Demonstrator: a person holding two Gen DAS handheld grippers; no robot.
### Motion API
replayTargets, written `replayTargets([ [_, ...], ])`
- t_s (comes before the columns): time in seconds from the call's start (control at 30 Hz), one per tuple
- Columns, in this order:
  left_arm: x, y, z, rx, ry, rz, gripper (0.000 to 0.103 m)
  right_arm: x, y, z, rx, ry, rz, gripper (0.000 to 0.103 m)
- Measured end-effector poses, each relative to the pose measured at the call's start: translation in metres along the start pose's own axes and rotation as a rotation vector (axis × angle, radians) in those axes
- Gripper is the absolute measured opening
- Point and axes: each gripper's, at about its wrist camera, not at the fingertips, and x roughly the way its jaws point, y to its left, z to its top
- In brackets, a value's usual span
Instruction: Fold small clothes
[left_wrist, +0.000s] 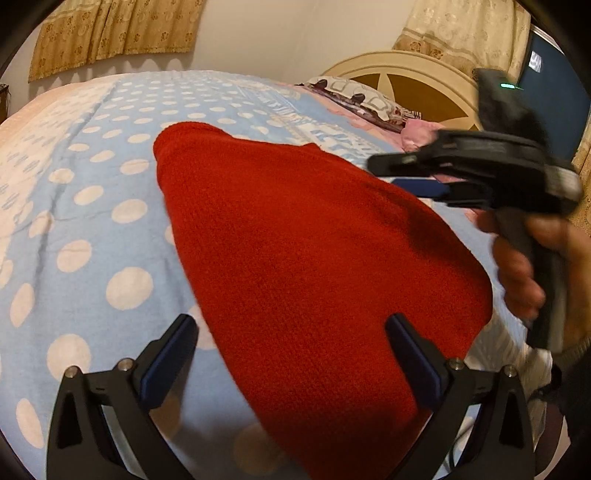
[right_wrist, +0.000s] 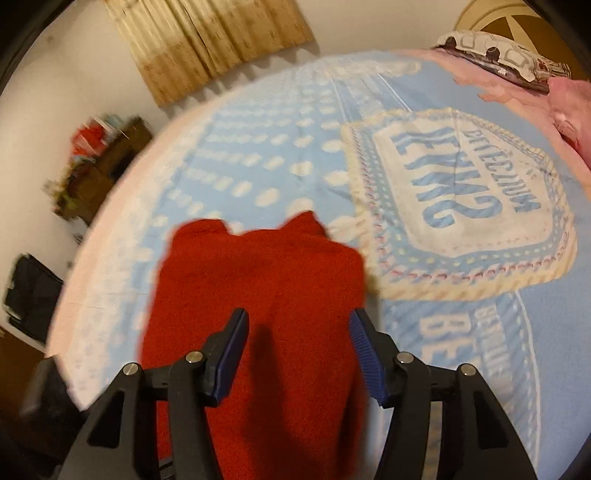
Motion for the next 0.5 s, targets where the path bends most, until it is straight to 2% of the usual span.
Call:
replayTargets([
  [0.07,-0.001,0.001,-0.001,-0.003,-0.001,-0.003,0.103,0.021,-0.005,0.003,0.016,0.063,0.021,0.053],
  [0.1,-0.001,0.001,-0.001,-0.004,-0.002,-0.004,0.103,0.03,-0.006,0.003,0.025,0.089,0.044,0.038],
  [0.13,-0.001,0.001,-0.001,-0.006,-0.002,-0.006,0.103,0.031,-0.006,0.003,0.021,0.078,0.05,0.031],
  [0.3,-0.006,0.005,-0.003,-0.025,-0.022,-0.011,0.103,0.008,0.015,0.008,-0.085,-0.056,-0.009,0.028],
  [0.4,-0.004,0.006,-0.002,-0.03,-0.013,-0.012,0.103,0.04,-0.002,0.007,-0.038,0.027,-0.026,0.028],
  [0.5,-0.004,0.005,-0.003,-0.029,-0.013,-0.011,0.103,0.04,-0.011,0.005,-0.018,0.0,0.035,0.03],
])
